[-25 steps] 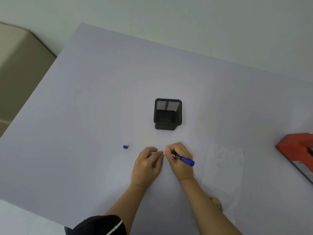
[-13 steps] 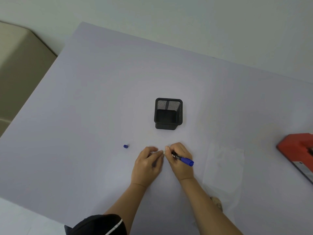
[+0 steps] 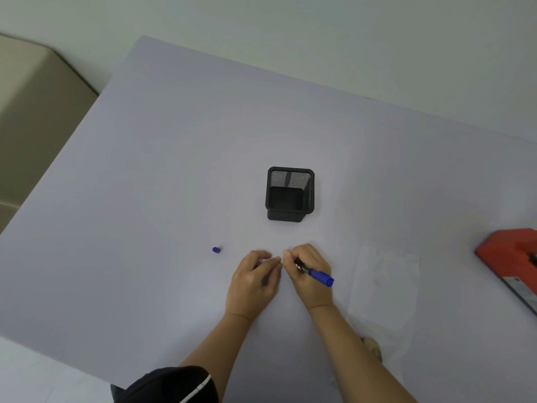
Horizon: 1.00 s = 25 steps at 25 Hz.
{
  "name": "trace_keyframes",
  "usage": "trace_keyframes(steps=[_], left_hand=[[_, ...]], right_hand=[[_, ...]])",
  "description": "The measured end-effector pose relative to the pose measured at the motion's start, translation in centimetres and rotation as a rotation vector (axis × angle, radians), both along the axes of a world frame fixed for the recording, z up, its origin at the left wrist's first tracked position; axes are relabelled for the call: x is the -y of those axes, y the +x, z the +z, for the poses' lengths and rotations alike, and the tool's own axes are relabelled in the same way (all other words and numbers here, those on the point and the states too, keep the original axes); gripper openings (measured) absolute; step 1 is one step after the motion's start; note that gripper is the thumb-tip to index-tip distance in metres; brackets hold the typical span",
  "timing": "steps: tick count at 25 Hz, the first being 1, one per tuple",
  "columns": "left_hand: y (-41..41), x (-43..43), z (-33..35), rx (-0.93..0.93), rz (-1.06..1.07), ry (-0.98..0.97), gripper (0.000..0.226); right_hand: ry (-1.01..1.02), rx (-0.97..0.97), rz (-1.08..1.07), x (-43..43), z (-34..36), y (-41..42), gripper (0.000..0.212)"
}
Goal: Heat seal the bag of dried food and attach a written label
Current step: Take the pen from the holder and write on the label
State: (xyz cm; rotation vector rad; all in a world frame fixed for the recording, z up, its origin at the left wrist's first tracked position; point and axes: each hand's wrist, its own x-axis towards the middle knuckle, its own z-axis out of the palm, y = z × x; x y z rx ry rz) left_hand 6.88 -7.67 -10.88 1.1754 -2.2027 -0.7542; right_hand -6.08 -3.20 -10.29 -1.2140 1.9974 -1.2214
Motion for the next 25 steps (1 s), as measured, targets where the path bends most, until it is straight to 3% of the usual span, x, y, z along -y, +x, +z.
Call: trace_keyframes(steps=[25], left_hand=[[0.04, -0.16, 0.02, -0.004, 0.0, -0.006, 0.019]], right_hand=[[-0.003, 0.009, -0.03, -0.1, 0.48, 0.15, 0.027]])
